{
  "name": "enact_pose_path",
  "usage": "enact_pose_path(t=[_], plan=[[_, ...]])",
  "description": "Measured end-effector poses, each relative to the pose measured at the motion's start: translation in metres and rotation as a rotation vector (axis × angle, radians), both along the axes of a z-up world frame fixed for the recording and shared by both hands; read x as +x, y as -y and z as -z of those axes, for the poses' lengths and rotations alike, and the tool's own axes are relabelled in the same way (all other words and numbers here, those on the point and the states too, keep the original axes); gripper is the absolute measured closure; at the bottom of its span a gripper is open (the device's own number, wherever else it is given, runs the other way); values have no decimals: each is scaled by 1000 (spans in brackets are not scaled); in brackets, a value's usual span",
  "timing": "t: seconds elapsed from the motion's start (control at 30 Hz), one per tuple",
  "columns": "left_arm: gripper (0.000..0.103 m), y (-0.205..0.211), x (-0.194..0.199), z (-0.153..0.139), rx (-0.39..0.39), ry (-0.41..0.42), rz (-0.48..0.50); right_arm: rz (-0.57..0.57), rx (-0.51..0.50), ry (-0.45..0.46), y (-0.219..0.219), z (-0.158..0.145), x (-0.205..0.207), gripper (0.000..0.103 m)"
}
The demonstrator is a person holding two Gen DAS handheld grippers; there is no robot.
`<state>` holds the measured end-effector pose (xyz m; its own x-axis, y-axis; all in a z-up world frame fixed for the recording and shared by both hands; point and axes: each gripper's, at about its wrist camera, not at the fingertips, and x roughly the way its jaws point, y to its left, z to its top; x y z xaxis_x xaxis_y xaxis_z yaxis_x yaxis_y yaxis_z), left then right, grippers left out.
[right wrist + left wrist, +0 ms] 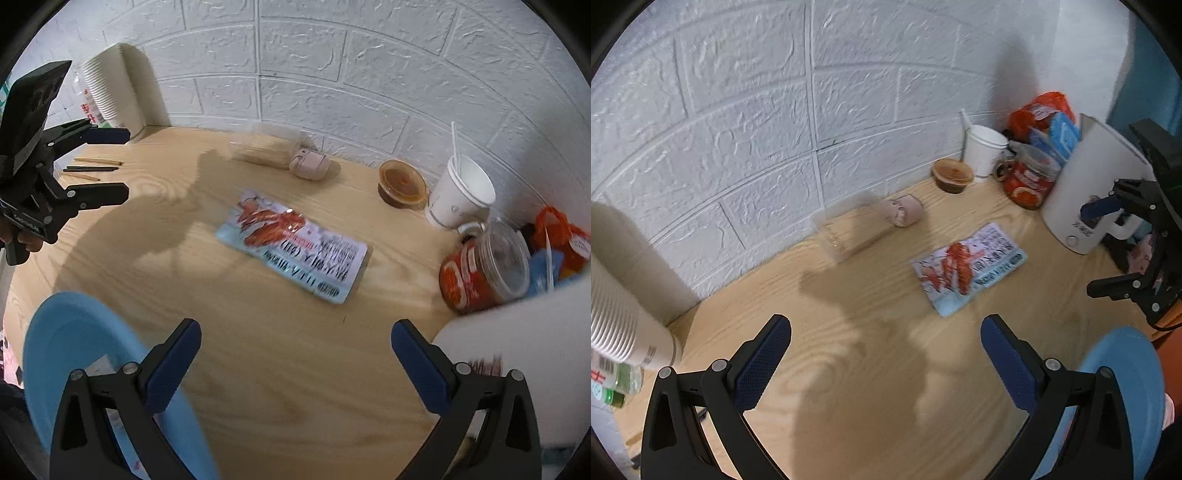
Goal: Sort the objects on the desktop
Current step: 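Move both tools toward the pink earbud case and clear toothpick box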
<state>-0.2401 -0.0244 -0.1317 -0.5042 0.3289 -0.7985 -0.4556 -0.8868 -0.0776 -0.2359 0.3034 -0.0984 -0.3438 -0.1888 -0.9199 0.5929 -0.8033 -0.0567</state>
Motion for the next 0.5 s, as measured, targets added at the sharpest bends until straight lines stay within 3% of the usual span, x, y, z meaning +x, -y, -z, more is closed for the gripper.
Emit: enact_pose_path(t=[0.3, 0.5], plan=[[0, -6, -40, 19, -11, 0, -15, -64, -38, -20, 8, 18, -46, 0], [0, -11, -75, 44, -84, -40, 53, -120, -82, -68, 24, 36, -84, 0]])
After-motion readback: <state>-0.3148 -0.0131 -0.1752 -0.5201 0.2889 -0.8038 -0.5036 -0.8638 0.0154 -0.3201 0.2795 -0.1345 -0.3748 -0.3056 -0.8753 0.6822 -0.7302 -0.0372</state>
